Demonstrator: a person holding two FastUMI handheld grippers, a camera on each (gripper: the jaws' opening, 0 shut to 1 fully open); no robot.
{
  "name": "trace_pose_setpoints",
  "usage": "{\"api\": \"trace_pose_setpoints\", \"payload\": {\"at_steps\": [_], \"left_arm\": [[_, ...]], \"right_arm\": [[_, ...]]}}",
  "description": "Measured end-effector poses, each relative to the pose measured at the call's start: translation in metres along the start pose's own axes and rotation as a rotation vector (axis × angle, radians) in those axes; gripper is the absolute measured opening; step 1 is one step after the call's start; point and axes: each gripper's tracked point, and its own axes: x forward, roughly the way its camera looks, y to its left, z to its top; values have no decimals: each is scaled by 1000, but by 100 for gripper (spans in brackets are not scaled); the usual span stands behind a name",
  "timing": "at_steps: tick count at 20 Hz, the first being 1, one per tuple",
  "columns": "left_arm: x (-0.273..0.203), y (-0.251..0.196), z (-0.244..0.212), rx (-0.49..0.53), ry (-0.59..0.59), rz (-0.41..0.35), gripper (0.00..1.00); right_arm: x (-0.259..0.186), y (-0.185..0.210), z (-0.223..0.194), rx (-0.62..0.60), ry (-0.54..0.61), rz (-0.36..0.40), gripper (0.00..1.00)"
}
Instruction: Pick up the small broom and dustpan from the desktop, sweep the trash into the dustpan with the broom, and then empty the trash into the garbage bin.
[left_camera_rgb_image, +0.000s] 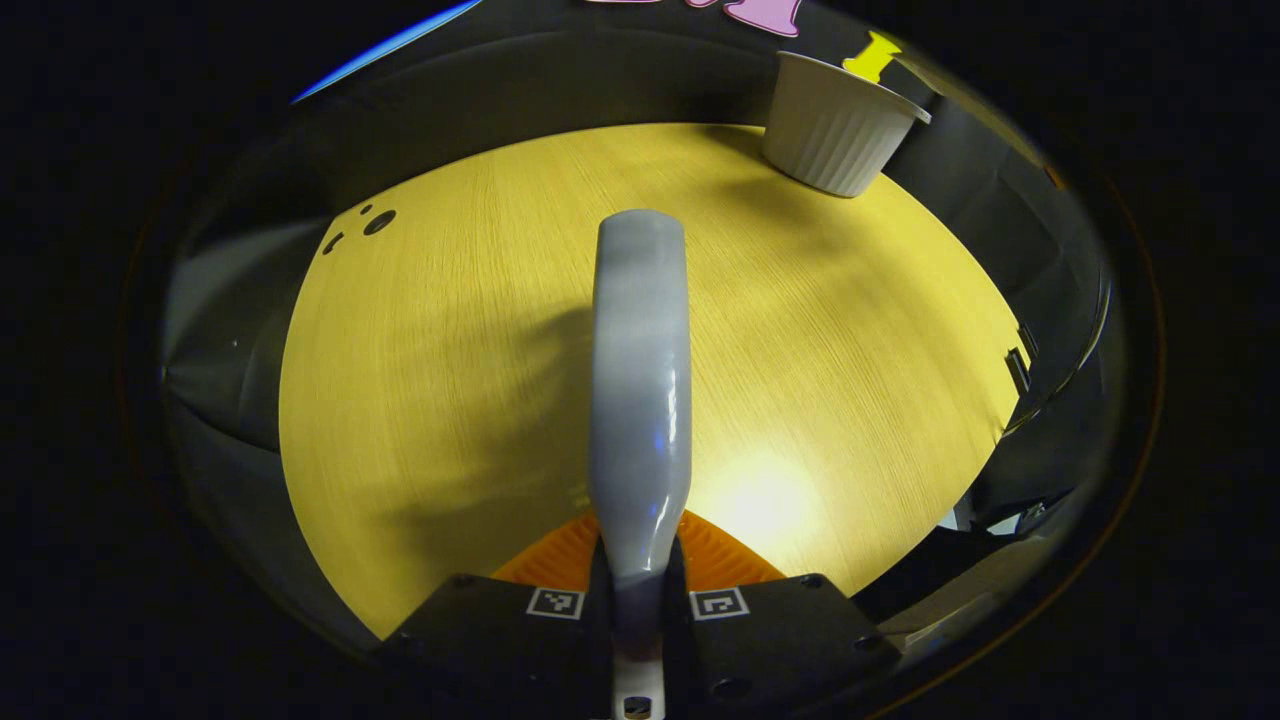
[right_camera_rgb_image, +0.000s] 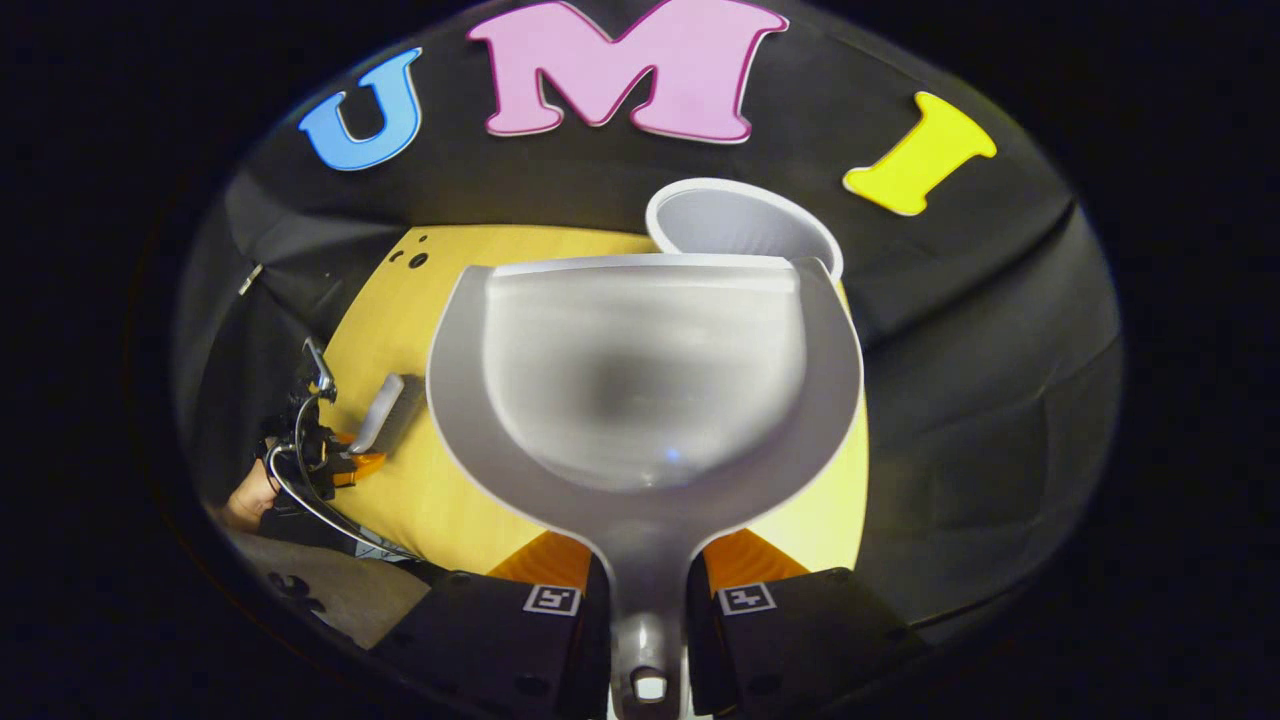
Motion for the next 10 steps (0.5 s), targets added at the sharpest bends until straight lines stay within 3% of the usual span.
{"api": "trace_pose_setpoints", "payload": {"at_steps": [5, 10], "left_arm": [[2, -9, 0, -56, 4, 20, 24], [3, -10, 1, -78, 14, 39, 24]], "right_arm": [[61, 55, -51, 5, 52, 81, 35], [120, 83, -91, -29, 114, 98, 35]]}}
